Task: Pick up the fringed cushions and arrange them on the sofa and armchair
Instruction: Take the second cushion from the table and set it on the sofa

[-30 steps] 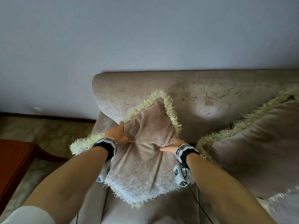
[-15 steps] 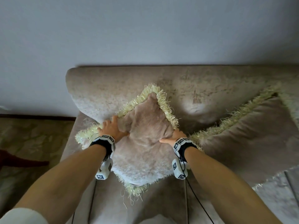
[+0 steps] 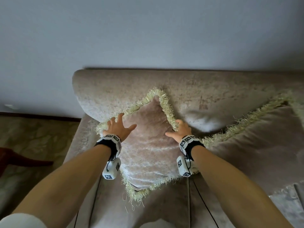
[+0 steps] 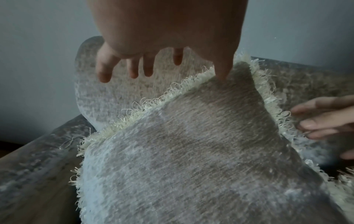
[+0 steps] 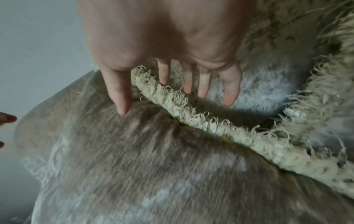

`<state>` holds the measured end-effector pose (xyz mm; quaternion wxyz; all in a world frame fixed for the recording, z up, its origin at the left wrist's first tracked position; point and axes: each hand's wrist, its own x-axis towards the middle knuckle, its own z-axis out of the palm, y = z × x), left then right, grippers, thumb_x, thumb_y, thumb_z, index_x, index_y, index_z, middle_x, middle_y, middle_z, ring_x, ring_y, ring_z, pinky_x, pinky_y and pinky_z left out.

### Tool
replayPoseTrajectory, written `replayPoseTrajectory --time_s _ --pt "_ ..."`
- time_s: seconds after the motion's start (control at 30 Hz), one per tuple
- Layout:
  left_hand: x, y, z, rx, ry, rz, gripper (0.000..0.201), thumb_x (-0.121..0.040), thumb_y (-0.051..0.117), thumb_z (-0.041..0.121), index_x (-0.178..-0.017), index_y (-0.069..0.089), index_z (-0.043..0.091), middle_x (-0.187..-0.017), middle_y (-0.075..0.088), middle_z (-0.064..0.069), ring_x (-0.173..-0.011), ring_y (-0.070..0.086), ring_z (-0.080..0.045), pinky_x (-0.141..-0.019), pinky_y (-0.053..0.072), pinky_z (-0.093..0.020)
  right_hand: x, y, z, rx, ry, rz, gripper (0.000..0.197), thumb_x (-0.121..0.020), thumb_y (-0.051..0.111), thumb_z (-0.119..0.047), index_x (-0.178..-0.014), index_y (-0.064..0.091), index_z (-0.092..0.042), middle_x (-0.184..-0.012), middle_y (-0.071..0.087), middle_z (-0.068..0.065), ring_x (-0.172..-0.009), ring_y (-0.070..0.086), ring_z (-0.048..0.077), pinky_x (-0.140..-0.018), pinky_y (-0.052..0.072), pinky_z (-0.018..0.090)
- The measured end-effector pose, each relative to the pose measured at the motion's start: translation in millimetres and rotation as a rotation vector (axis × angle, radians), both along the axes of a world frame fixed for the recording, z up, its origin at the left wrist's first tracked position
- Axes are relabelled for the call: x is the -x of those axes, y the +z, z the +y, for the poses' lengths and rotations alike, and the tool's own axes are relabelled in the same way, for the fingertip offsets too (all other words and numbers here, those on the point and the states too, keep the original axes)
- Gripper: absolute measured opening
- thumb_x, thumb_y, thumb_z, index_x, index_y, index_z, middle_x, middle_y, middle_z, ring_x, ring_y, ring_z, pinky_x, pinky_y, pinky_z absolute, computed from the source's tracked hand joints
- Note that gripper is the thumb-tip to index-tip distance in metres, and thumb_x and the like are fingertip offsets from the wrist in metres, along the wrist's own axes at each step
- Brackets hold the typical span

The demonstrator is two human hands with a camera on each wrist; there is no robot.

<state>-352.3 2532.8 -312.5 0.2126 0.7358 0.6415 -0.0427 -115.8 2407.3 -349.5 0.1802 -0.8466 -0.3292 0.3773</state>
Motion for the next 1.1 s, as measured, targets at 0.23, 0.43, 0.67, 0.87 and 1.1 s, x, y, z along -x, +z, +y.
replayPoseTrajectory --time_s 0.23,0.43,0.67,0.87,1.1 --pt "4 30 -13 -0.139 0.04 -0.211 0.067 -0.086 0.049 0.068 -0.142 0.03 0.039 -0.153 0.028 -0.008 -0.14 0.027 -0.03 -0.108 0.03 -0.06 5 44 20 -0.125 0.106 -0.053 0.082 -0.079 0.077 -0.036 -0.148 0.031 -0.029 -0.147 0.034 0.011 -0.136 0.032 0.033 -0.112 0.032 0.045" --pt "56 53 -21 -0.186 0.162 -0.241 0.069 -0.082 0.055 0.068 -0.142 0.029 0.043 -0.154 0.028 -0.004 -0.14 0.029 -0.028 -0.108 0.033 -0.059 50 71 49 -0.205 0.256 -0.049 0.073 -0.077 0.075 -0.037 -0.14 0.039 -0.035 -0.145 0.035 0.006 -0.134 0.033 0.03 -0.108 0.036 0.044" --pt "168 70 -62 -0.231 0.424 -0.277 0.069 -0.083 0.061 0.06 -0.143 0.033 0.042 -0.151 0.03 -0.004 -0.14 0.026 -0.028 -0.106 0.03 -0.058 144 92 73 -0.198 0.507 -0.025 0.072 -0.08 0.075 -0.036 -0.141 0.037 -0.035 -0.146 0.031 0.007 -0.136 0.032 0.031 -0.106 0.033 0.042" --pt "287 81 -129 -0.276 0.668 -0.268 0.069 -0.083 0.059 0.062 -0.143 0.032 0.043 -0.153 0.028 -0.006 -0.141 0.025 -0.028 -0.107 0.028 -0.058 269 115 73 -0.232 0.742 -0.053 0.072 -0.077 0.073 -0.037 -0.14 0.038 -0.035 -0.138 0.036 0.008 -0.129 0.035 0.032 -0.103 0.036 0.04" --pt "432 86 -228 -0.308 0.905 -0.221 0.066 -0.084 0.055 0.065 -0.142 0.032 0.044 -0.154 0.029 -0.006 -0.142 0.025 -0.029 -0.108 0.028 -0.06 437 135 31 -0.315 1.001 -0.043 0.073 -0.075 0.077 -0.037 -0.139 0.042 -0.031 -0.138 0.044 0.009 -0.122 0.047 0.029 -0.101 0.041 0.037"
